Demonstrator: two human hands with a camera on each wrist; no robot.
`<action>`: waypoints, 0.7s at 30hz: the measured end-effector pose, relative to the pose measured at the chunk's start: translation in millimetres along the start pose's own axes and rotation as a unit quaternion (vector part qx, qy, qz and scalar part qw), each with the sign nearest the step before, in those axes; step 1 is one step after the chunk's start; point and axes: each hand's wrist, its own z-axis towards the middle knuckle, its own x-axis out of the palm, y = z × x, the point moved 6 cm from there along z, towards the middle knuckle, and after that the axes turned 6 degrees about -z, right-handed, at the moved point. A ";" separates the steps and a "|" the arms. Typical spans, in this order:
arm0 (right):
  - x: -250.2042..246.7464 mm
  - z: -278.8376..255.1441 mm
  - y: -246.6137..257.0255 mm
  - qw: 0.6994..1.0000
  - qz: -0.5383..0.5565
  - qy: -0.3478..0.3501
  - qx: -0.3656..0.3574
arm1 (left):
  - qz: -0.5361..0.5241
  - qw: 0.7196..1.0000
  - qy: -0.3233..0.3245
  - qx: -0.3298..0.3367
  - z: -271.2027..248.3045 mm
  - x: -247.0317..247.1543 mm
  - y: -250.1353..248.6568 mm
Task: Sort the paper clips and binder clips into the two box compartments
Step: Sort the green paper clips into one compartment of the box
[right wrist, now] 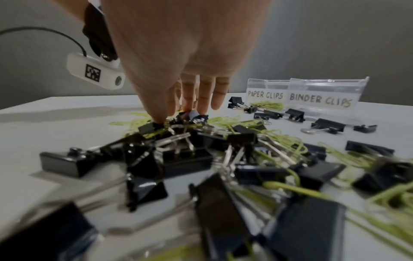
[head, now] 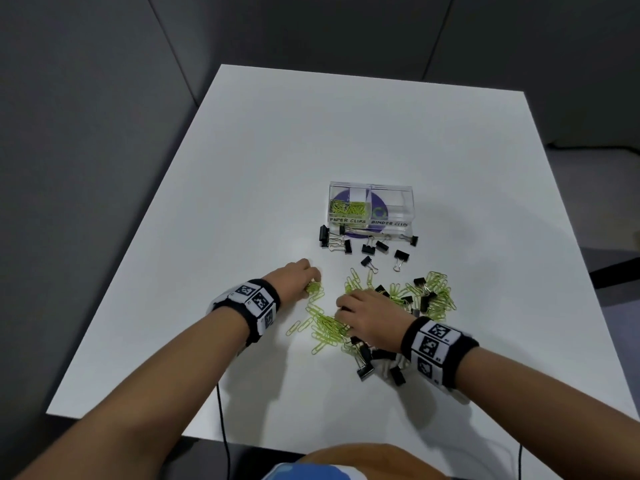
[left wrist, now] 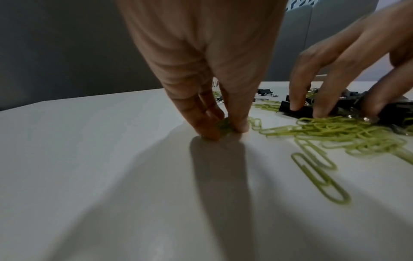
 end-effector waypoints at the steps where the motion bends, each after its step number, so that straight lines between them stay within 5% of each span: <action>1: 1.3 -0.9 -4.8 1.000 -0.001 0.004 0.012 | -0.008 1.000 0.005 -0.011 1.7 1.2 0.0; 13: -14.6 6.2 -9.6 0.997 -0.019 -0.041 0.060 | 0.003 0.999 -0.019 -0.031 14.6 5.7 -12.6; 17: -6.8 22.7 16.4 0.993 0.041 0.083 0.068 | -0.008 0.999 -0.020 -0.037 16.4 5.4 -8.1; 21: -8.9 32.6 27.6 0.994 0.024 0.100 0.046 | -0.032 0.998 -0.021 -0.054 15.5 5.2 0.3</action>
